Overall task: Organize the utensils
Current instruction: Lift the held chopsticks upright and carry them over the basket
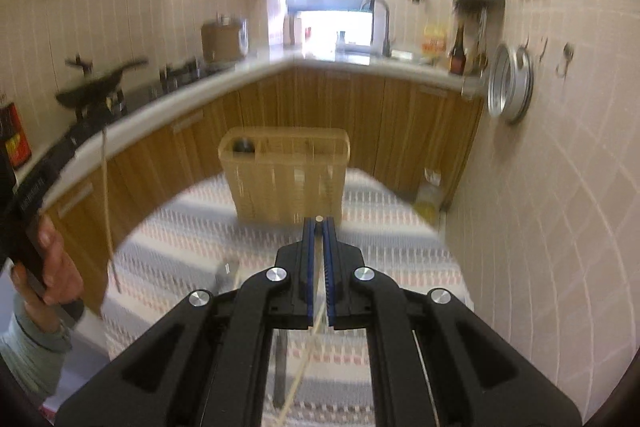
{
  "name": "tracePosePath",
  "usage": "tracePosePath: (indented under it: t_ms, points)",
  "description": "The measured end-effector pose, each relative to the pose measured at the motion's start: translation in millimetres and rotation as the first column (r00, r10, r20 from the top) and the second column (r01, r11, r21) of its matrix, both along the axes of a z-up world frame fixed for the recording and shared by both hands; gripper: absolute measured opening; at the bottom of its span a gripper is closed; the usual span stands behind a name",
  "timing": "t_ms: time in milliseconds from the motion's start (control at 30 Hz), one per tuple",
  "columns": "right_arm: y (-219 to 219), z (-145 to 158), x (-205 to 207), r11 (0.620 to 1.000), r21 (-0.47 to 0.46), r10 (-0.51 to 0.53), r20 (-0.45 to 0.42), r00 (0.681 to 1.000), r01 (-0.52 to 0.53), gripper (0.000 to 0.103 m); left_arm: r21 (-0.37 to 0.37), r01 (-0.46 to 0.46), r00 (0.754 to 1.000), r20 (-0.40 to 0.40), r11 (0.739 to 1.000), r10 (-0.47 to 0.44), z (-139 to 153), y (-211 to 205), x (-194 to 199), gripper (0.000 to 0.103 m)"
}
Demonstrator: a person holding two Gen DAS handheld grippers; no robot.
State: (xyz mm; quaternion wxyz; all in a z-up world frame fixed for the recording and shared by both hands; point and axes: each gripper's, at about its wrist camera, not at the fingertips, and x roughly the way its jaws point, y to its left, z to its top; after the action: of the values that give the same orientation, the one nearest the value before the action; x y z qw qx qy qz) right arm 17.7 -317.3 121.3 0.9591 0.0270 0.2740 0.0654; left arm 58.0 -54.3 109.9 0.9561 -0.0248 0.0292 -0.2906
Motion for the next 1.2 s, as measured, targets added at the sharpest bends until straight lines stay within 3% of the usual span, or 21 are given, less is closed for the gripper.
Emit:
tracePosePath:
  t_ms: [133, 600, 867, 1200]
  points:
    - [3, 26, 14, 1.0, 0.007, 0.008, 0.054, 0.999, -0.008, 0.003, 0.012, -0.023, 0.997, 0.078, 1.0, 0.022, 9, -9, 17, 0.003]
    - [18, 94, 88, 0.999, -0.013, 0.036, 0.205, 0.978, -0.034, 0.003, -0.112, 0.019, 0.987, 0.159, 0.994, -0.001, 45, -24, 111, 0.003]
    - [22, 81, 138, 0.998, 0.028, 0.052, 0.218, 0.975, -0.06, 0.003, -0.145, -0.001, 0.974, 0.224, 0.989, 0.034, 36, -42, 151, 0.003]
    - [19, 54, 172, 0.995, 0.078, 0.042, 0.173, 0.984, -0.057, 0.003, -0.116, -0.068, 0.966, 0.242, 0.991, 0.095, 5, -50, 169, 0.003]
